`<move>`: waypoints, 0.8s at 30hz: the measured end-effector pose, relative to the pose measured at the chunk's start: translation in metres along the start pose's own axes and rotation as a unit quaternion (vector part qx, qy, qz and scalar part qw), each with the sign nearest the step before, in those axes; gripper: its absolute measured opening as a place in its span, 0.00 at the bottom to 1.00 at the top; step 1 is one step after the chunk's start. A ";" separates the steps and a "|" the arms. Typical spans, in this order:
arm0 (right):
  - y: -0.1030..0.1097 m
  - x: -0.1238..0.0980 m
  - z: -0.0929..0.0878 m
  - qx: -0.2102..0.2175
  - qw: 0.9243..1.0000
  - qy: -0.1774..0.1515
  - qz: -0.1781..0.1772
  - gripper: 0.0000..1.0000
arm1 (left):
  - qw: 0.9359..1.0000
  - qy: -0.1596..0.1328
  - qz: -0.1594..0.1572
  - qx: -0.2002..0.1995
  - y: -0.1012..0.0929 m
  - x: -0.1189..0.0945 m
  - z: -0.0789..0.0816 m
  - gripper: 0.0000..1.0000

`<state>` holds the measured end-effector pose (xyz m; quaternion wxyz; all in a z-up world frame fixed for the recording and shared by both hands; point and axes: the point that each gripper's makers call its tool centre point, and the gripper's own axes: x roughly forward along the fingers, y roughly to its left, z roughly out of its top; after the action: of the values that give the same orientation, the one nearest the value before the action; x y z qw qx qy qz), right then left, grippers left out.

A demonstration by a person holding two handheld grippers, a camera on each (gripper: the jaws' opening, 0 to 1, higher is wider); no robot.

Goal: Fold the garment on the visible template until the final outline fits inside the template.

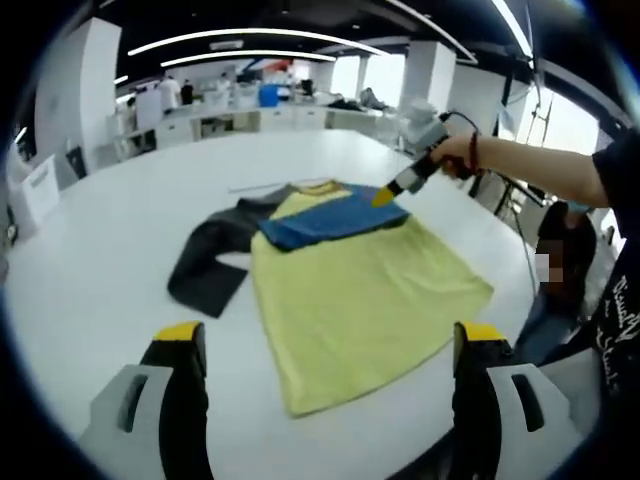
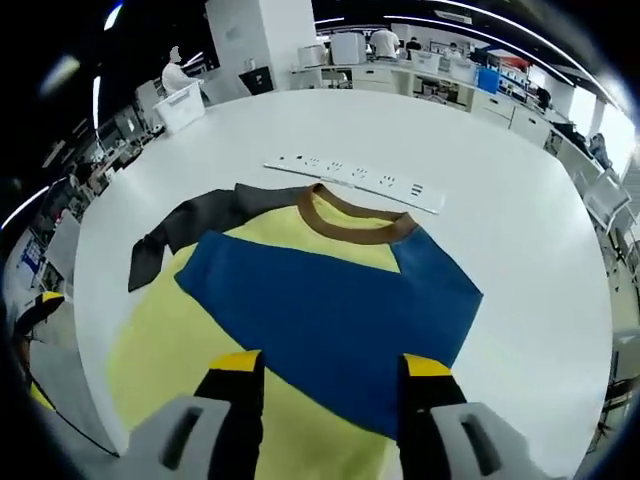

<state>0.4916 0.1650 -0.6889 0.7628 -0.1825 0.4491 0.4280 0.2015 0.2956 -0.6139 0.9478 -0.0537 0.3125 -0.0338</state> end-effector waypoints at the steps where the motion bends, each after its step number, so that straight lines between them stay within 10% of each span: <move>1: -0.003 -0.001 -0.002 0.000 1.000 0.001 -0.001 0.51 | 1.000 0.000 0.000 0.000 0.000 0.000 0.000 0.99; 24: -0.040 -0.017 -0.052 0.011 1.000 0.017 -0.008 0.24 | 1.000 0.008 -0.001 0.008 -0.006 0.002 0.000 0.99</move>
<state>0.4930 0.0996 -0.7061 0.7602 -0.1853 0.4654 0.4137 0.2029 0.2894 -0.6146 0.9458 -0.0461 0.3193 -0.0379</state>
